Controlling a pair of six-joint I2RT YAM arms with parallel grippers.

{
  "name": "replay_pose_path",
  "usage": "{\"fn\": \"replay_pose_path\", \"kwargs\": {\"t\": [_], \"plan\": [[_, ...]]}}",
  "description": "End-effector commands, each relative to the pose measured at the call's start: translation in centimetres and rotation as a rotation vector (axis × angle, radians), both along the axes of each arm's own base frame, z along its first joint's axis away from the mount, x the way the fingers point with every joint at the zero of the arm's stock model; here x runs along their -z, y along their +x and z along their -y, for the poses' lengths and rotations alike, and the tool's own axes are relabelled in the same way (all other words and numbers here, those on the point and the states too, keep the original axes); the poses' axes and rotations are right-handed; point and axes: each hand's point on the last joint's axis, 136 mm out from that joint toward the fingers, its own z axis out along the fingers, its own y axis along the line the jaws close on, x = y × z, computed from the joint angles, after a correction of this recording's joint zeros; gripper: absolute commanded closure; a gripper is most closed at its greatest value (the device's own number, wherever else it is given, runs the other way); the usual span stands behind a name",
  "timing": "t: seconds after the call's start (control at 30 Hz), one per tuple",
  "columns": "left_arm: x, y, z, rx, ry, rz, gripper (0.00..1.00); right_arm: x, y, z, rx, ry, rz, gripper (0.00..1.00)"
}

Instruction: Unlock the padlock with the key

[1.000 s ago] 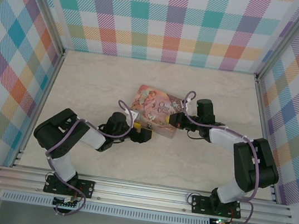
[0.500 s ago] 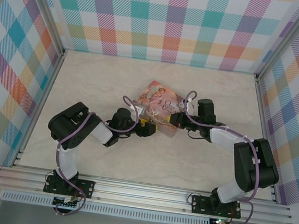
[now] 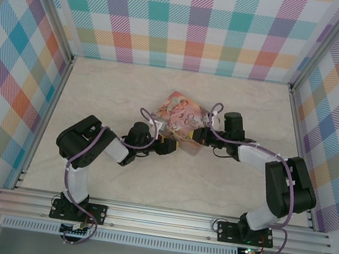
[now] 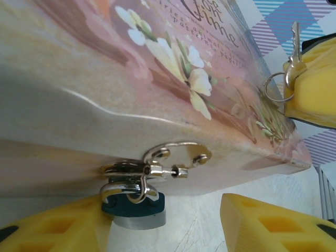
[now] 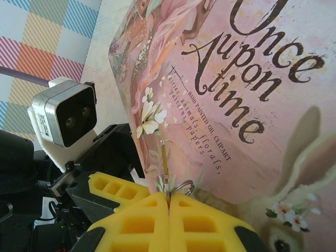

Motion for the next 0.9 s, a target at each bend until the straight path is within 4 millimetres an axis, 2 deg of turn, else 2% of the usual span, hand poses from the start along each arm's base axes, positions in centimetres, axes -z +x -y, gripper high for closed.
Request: {"fn": "replay_pose_path", "kwargs": {"t": [0.0, 0.3, 0.57, 0.7, 0.87], "plan": [[-1.5, 0.7, 0.2, -0.02, -0.031, 0.041, 0.5, 0.6, -0.5, 0.1, -0.009, -0.009, -0.002, 0.96], [-1.7, 1.2, -0.1, -0.057, -0.032, 0.029, 0.68, 0.2, -0.5, 0.1, -0.007, -0.006, 0.015, 0.96], [-3.0, 1.2, -0.4, -0.103, -0.031, 0.011, 0.73, -2.5, -0.4, 0.8, 0.015, -0.033, 0.099, 0.96], [-4.0, 1.2, -0.3, -0.146, -0.047, -0.038, 0.76, -3.0, -1.5, 1.4, 0.016, -0.083, 0.13, 0.96], [-5.4, 0.9, -0.1, -0.19, -0.099, -0.1, 0.78, -2.1, -4.5, 0.9, -0.033, -0.196, 0.184, 0.96]]}}
